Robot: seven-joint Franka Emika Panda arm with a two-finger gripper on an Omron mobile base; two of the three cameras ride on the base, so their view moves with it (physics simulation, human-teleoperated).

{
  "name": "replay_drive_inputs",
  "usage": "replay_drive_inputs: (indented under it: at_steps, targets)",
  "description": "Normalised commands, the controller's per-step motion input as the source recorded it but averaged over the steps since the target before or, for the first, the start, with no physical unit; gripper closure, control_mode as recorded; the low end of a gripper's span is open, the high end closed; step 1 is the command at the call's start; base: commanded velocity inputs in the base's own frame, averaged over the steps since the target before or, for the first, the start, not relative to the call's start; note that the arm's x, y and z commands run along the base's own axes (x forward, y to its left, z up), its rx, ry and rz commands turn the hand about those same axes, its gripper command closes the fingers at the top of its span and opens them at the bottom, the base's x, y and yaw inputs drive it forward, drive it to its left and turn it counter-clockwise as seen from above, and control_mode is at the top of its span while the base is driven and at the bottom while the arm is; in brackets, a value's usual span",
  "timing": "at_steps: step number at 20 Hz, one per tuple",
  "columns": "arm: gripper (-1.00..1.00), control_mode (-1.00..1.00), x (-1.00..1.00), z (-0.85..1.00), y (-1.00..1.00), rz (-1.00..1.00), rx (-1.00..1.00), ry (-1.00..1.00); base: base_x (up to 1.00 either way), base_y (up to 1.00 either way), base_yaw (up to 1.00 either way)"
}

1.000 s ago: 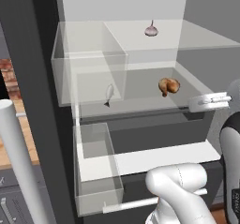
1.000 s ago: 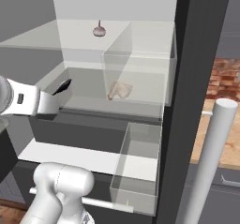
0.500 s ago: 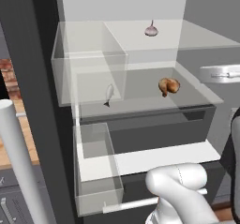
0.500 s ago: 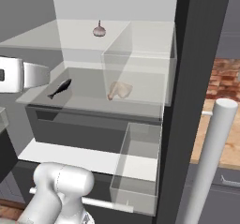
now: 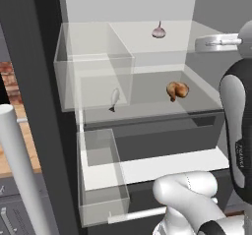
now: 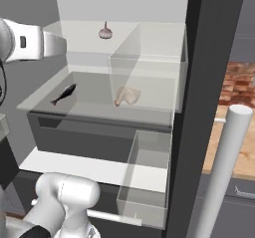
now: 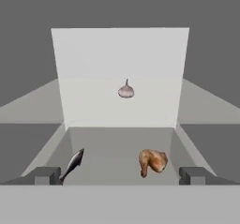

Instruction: Gather the tomato and garlic from the fridge and place them on a tray on the dining counter. Then gather the fish and chicken drumstick from the fridge and place them on the other tray.

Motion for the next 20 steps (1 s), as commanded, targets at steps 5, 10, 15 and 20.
replay_drive_inputs:
  at_steps: [5, 10, 15, 20]
  targets:
    - [-1.00, -1.00, 0.91, 0.00, -0.15, 0.00, 0.01, 0.01, 0.00, 0.00, 0.00]
    - [-1.00, -1.00, 0.75, -0.02, -0.04, 0.00, 0.00, 0.00, 0.00, 0.00, 0.00]
    - [-1.00, -1.00, 0.46, -0.14, 0.00, 0.00, 0.00, 0.00, 0.00, 0.00, 0.00]
    - [-1.00, -1.00, 0.37, -0.11, 0.00, 0.00, 0.00, 0.00, 0.00, 0.00, 0.00]
